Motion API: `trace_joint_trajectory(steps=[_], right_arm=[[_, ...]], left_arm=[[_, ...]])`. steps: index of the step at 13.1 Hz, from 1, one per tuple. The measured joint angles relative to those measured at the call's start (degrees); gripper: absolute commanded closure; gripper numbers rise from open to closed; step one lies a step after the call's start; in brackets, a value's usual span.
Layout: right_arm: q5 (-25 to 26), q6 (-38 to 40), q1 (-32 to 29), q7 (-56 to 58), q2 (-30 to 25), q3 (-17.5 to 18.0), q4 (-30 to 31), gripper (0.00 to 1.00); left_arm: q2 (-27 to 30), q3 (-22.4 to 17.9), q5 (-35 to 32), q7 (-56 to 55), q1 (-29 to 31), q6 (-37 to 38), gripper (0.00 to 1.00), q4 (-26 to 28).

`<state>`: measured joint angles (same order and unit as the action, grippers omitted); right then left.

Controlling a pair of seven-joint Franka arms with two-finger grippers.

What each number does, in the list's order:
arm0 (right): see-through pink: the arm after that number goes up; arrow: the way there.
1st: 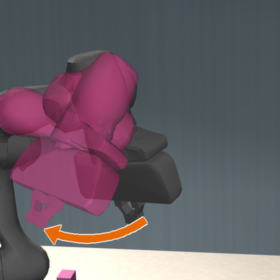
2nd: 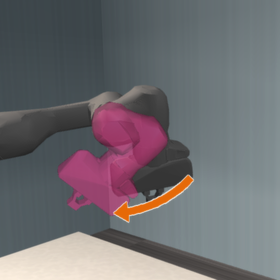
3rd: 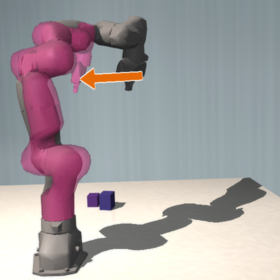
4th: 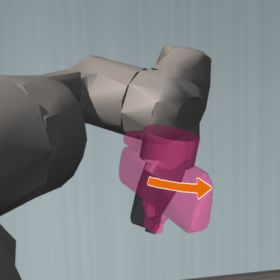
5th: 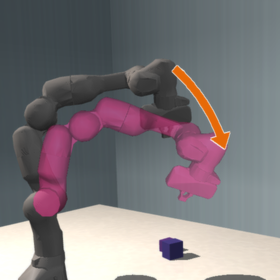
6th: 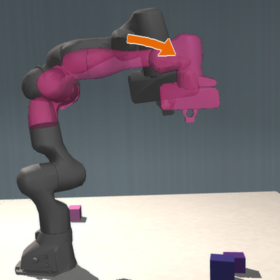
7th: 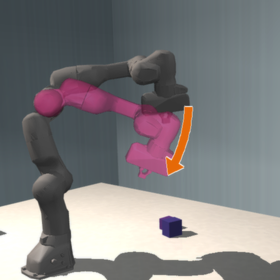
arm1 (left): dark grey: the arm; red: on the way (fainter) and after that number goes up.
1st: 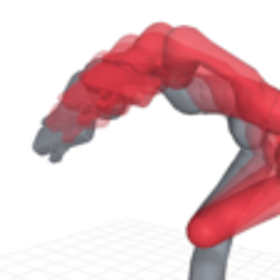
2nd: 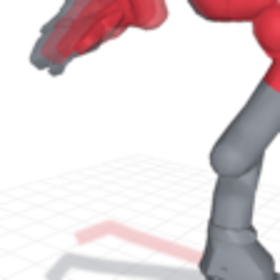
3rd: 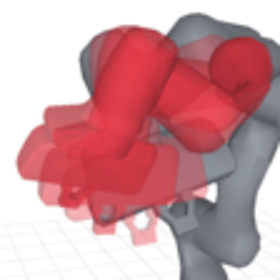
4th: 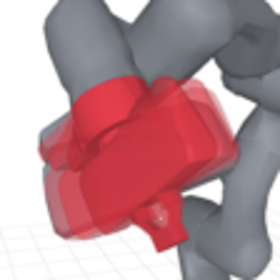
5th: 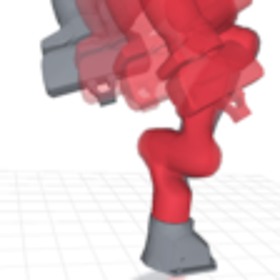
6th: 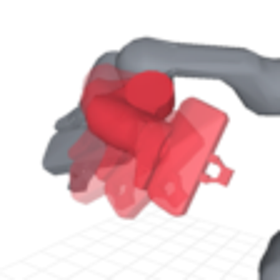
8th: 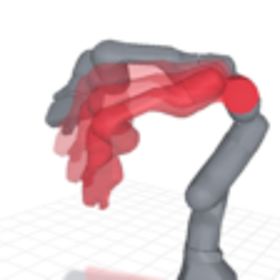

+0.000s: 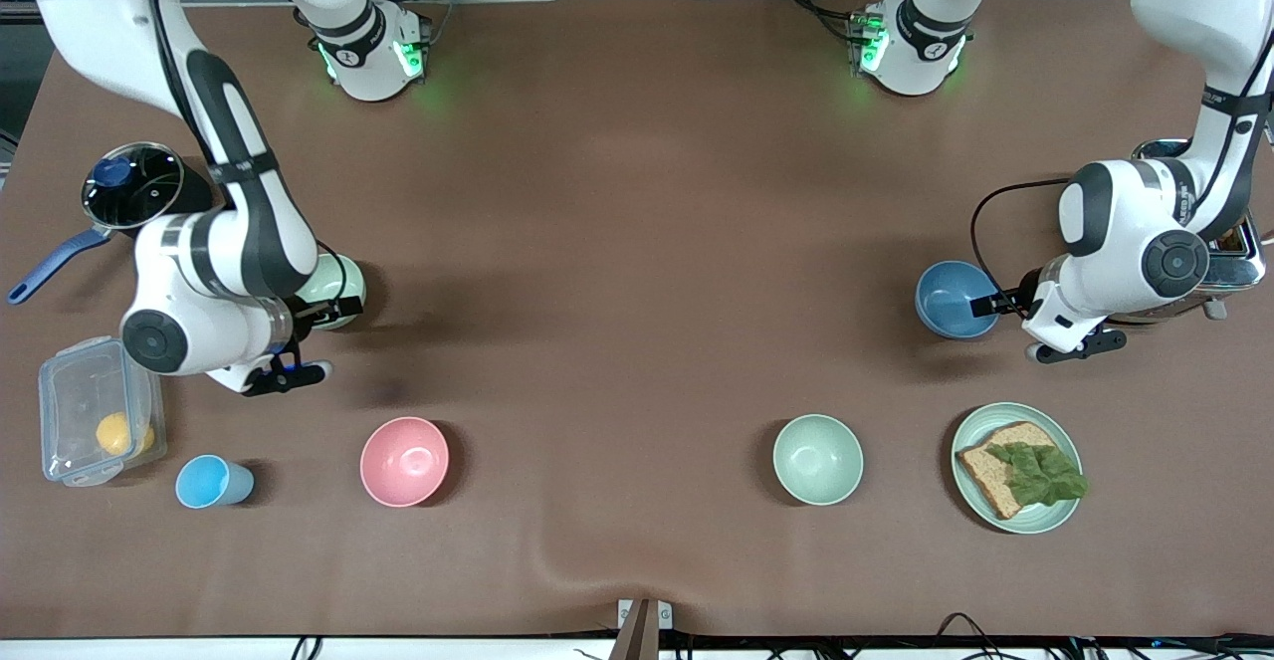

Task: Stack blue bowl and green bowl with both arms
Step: 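Reach the right gripper to the green bowl while the left gripper reaches the blue bowl, then grasp the green bowl with the right gripper while the left gripper grasps the blue bowl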

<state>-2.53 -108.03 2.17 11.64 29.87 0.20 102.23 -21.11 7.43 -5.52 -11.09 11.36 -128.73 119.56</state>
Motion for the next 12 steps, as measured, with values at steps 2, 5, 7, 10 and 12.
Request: trace_joint_trajectory(steps=[2,5,7,10,12], right_arm=[[0.0,-2.03,-0.37,1.82,0.78,-0.13,2.3,0.0],[-0.03,-3.61,-0.24,3.02,1.91,0.28,5.56,0.0],[-0.03,-3.68,-0.03,3.25,3.12,0.54,5.74,0.23],[-0.03,-3.71,-0.04,4.69,3.77,0.58,5.74,1.0],[-0.04,-3.71,-0.04,6.2,3.76,0.58,5.71,1.0]], left_arm=[[-0.99,0.0,0.0,0.02,0.31,-0.43,0.37,0.01],[-1.88,0.01,0.0,0.03,0.37,-0.5,1.0,0.01],[-2.0,0.14,0.0,0.03,0.34,-0.57,1.0,0.0],[-1.81,0.86,0.0,-0.23,-0.19,-0.54,1.0,-0.68],[-1.37,1.31,0.0,-0.23,-0.28,-0.55,1.0,-1.26]])
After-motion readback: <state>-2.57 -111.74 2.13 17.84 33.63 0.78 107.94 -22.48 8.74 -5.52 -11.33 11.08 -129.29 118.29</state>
